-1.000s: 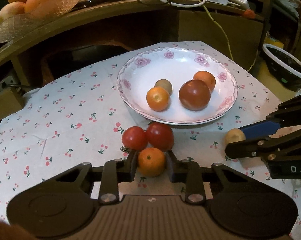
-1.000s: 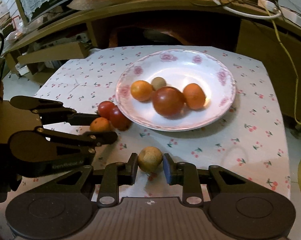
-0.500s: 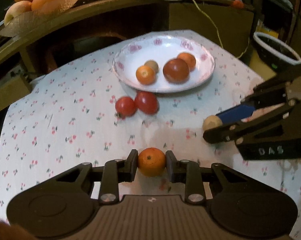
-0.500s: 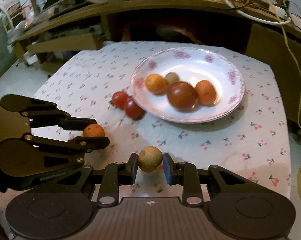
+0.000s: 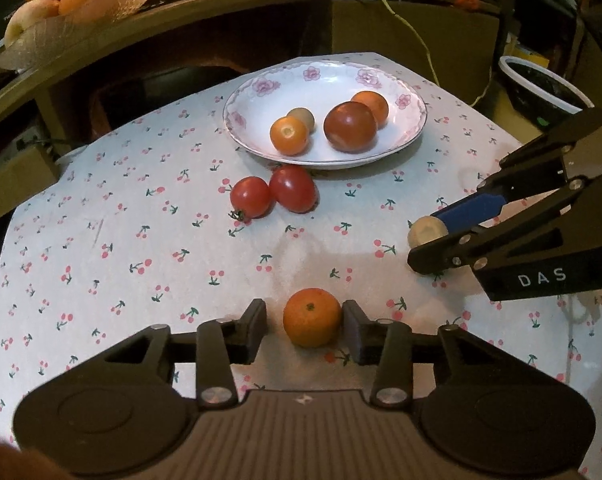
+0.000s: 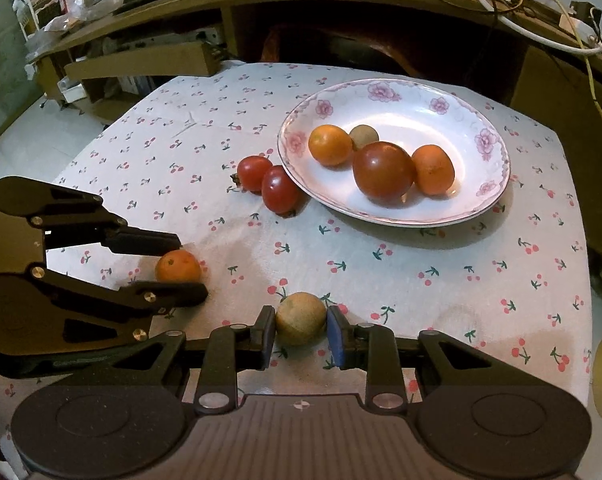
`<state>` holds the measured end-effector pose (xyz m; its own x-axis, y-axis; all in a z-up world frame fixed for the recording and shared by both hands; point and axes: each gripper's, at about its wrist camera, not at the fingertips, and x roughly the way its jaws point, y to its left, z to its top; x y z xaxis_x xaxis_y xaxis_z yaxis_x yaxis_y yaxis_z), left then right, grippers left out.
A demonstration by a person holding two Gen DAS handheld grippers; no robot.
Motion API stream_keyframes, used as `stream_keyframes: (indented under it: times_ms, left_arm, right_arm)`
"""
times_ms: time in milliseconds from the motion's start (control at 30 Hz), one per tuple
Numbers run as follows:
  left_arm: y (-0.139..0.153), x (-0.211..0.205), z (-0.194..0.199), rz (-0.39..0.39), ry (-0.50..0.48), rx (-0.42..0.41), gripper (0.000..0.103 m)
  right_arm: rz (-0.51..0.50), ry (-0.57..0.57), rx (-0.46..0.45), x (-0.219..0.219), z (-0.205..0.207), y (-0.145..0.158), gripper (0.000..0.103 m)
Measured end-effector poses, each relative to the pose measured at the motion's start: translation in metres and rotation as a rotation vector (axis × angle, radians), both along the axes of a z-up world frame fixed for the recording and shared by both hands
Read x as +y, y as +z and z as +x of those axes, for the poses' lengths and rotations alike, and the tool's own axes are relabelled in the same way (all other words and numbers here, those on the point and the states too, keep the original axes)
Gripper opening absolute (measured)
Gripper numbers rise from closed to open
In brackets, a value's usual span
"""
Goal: Organize fruits
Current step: 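Carry the mandarin and the brown potato toward the white plate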
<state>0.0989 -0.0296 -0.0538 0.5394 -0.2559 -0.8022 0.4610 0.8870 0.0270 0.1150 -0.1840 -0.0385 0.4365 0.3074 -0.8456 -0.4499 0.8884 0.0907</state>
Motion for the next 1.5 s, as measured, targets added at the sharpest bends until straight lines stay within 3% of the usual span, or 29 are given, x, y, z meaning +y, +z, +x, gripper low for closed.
stream_keyframes:
  times_ms: [100,233,600,1133,1500]
  left_arm:
    - [0.0,0.001,-0.001,-0.006,-0.003,-0.002,0.046]
    - [0.001,0.001,-0.001,-0.028,0.004,0.018,0.036]
    - [0.017,-0.011,0.007,-0.039,-0.007,-0.008,0.035]
    - [0.054,-0.034,0.071,-0.049,0.043,-0.131,0.035]
    - [0.043,-0.048,0.11,-0.045,0.056,-0.139,0.034]
  right_arm:
    - [-0.008,0.003,-0.002,0.0,0.0,0.0,0.03]
    - [-0.014,0.006,-0.004,0.0,-0.001,0.0,0.03]
    - [-0.001,-0.006,-0.021,-0.002,-0.002,0.011,0.028]
    - [0.037,-0.135,-0.129,-0.013,0.036,0.038,0.028]
    - [0.025,-0.205,-0.166,-0.025,0.075,0.037,0.028]
